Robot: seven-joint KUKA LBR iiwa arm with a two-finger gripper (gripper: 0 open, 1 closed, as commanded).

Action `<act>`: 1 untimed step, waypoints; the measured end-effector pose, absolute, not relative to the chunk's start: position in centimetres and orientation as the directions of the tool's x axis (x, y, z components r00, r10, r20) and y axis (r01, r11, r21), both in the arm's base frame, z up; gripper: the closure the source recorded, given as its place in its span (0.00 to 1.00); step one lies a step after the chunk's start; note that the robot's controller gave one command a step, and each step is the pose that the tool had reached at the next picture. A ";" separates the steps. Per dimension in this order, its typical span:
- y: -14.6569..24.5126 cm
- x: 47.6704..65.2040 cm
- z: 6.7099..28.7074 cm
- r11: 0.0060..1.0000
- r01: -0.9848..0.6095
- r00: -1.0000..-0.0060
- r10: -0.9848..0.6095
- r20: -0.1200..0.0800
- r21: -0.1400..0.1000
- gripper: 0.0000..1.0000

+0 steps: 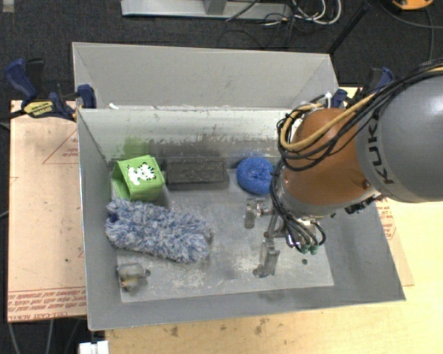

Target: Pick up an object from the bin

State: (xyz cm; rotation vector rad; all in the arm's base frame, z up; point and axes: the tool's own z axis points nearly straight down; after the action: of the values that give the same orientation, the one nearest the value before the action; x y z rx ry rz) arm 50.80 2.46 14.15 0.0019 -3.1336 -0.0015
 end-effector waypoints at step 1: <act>2.4 51.0 14.6 1.000 0.000 -1.000 0.000 0.001 0.001 0.00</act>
Offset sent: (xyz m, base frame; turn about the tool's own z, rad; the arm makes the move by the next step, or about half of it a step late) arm 0.0585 0.0546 -0.0285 -0.1843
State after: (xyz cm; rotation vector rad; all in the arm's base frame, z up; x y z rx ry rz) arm 50.97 2.45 14.58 0.0007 -3.1411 -0.0018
